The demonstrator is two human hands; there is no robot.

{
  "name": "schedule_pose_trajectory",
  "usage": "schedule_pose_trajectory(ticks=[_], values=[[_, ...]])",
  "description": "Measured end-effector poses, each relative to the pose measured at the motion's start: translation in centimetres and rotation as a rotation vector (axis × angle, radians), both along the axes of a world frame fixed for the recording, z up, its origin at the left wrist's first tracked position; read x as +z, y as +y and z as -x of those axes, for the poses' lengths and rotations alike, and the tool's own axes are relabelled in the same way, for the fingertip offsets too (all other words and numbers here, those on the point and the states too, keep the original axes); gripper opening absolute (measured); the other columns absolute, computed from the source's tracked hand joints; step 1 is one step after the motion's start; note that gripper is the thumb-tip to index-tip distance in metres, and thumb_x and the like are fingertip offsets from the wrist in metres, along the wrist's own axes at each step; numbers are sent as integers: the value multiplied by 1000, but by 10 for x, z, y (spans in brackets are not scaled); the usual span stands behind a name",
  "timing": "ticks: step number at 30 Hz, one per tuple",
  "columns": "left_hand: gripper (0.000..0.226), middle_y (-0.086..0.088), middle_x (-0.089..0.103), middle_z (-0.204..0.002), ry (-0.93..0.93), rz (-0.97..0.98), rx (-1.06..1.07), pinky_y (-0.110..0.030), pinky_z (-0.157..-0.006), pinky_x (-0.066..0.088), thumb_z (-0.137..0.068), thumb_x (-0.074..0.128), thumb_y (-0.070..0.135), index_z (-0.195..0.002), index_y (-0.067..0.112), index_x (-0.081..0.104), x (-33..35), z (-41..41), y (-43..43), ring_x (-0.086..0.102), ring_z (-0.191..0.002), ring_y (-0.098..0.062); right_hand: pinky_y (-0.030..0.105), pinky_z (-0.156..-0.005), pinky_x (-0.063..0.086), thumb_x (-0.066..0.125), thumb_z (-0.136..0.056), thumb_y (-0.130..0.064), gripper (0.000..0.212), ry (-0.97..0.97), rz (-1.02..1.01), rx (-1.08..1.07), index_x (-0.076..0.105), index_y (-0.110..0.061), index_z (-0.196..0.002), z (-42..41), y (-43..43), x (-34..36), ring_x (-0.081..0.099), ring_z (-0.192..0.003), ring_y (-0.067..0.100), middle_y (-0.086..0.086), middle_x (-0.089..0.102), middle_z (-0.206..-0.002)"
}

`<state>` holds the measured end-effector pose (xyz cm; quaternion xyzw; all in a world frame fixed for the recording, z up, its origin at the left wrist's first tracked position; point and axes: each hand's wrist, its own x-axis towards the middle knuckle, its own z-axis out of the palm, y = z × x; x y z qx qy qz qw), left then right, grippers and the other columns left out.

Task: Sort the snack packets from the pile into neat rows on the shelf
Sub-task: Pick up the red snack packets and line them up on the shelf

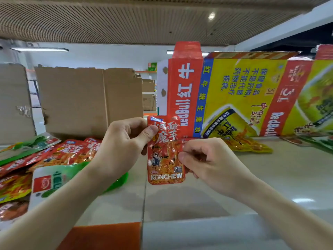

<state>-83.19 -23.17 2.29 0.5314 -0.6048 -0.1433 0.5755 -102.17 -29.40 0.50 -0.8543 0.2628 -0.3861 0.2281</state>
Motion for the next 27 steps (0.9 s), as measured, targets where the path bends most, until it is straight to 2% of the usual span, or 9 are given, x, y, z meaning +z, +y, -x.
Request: schedule_pose_trajectory(ticks=[2,5,10,12,13,15,18,21,27], values=[[30,-2,73,-77,5,-4,-12,-27,-58,56,-86,59,40,-83,12,68,1,10,-5,67,-69,-16,42,-61,54,64,-93,-20,23,7,-8,-6,67,-11,-73,11,-5,1,62,-67,14,-3,68,-71],[30,-5,68,-70,21,11,-6,-19,-55,46,-87,61,39,-76,11,69,2,21,-13,55,-58,-8,47,-65,56,64,-93,-18,21,16,-19,8,69,-10,-75,24,-14,1,67,-72,19,0,71,-75],[30,15,55,-45,-21,55,16,-5,-45,37,-95,59,20,-68,9,65,4,43,-16,53,-44,0,37,-60,49,64,-90,-15,26,84,150,-29,65,-7,-65,37,-25,4,60,-62,15,1,66,-64],[31,15,60,-49,-40,65,44,-16,-52,52,-97,60,19,-67,14,67,12,45,-17,59,-48,-1,28,-55,46,65,-90,-15,28,85,196,-30,64,-9,-63,39,-28,12,57,-57,14,1,64,-60],[33,13,62,-52,-57,76,60,-31,-60,60,-97,61,20,-65,14,68,16,44,-18,60,-52,-5,24,-51,43,64,-91,-16,29,80,201,-25,64,-10,-63,39,-29,16,55,-54,14,1,63,-58],[39,11,55,-46,-88,102,95,-45,-66,61,-97,62,19,-58,12,65,26,40,-21,54,-50,-9,19,-46,35,63,-92,-17,30,60,174,-4,64,-10,-62,38,-31,25,49,-46,11,-2,59,-52],[39,15,46,-39,-163,121,136,-13,-46,40,-98,59,17,-61,6,62,36,37,-26,41,-38,-3,17,-46,31,62,-93,-18,34,39,124,23,64,-7,-61,33,-35,31,43,-41,7,-3,51,-47],[34,16,49,-41,-261,90,160,-13,-46,35,-99,57,21,-75,-2,65,34,29,-35,41,-39,-3,16,-44,31,62,-93,-18,34,40,92,28,64,-8,-60,27,-38,32,43,-40,7,1,54,-47],[39,10,42,-43,-269,36,215,-14,-42,29,-102,51,20,-79,-11,59,32,3,-61,35,-39,-4,14,-41,31,62,-91,-16,34,114,53,25,64,0,-61,4,-46,47,40,-38,6,8,57,-50]])
